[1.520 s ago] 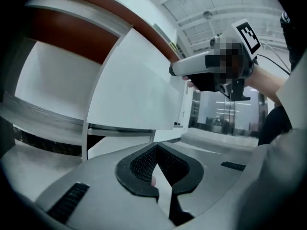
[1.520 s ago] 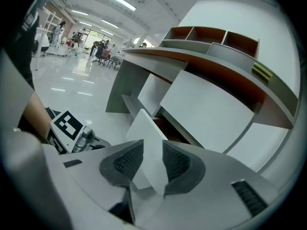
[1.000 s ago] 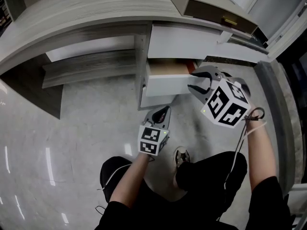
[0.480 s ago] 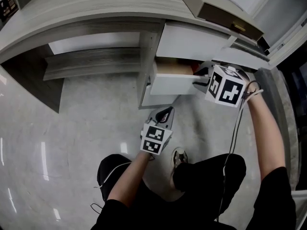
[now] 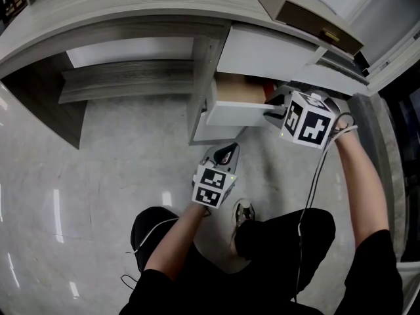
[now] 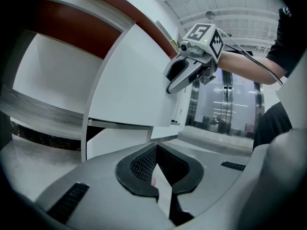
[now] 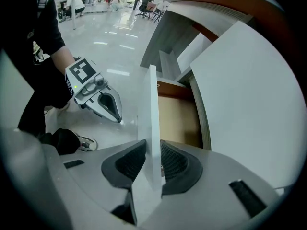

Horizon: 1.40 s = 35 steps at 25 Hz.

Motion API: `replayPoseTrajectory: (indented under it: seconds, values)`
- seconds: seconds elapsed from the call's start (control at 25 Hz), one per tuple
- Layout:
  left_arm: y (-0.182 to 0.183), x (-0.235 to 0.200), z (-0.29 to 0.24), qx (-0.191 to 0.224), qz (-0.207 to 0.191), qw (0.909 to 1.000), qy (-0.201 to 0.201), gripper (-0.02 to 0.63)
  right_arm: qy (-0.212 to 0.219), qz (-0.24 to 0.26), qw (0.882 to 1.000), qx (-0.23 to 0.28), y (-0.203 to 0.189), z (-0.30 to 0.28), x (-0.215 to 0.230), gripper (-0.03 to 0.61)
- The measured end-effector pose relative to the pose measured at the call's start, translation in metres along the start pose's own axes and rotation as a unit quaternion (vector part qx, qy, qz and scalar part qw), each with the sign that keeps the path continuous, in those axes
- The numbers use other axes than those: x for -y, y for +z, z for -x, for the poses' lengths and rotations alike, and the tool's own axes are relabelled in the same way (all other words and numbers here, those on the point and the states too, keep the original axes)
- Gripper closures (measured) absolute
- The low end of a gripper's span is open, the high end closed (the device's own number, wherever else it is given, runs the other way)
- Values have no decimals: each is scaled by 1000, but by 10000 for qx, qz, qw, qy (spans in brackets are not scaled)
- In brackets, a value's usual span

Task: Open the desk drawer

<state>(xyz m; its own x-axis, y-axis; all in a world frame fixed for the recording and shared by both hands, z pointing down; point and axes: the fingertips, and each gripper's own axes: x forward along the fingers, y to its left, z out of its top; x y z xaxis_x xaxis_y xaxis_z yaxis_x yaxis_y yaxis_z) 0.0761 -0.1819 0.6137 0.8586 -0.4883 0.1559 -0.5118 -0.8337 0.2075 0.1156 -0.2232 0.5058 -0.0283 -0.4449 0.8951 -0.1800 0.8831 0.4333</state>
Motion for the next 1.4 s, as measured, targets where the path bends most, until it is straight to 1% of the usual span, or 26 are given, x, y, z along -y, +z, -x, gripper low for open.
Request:
replayPoseTrajectory:
  seconds: [0.16,0.44,0.72,0.96,1.16,1.4]
  values:
    - [-1,-3,0,-2,-21,10000,54,609,-182,-47,9998,46,-1,-2,-4,491]
    - [-2,-1,3,-19,-74,10000,57,609,-499,37,9987,-8,0,-7,-12,494]
    - [1,-4,5,21,-50,9999,106,609,-570,56,9984,-17,-1,-19,-26,507]
    - [0,-5,6,23,-107,9998,157,610,-782,60,9969,-15,-1,-20,-27,511]
    - [4,-8,5,112,-128,9995,274,609,-924,66,9957,-40,-2,-21,-28,510]
    - [6,-10,4,155,-107,9993,320,609,-932,58,9956,-13,0,-21,-33,509]
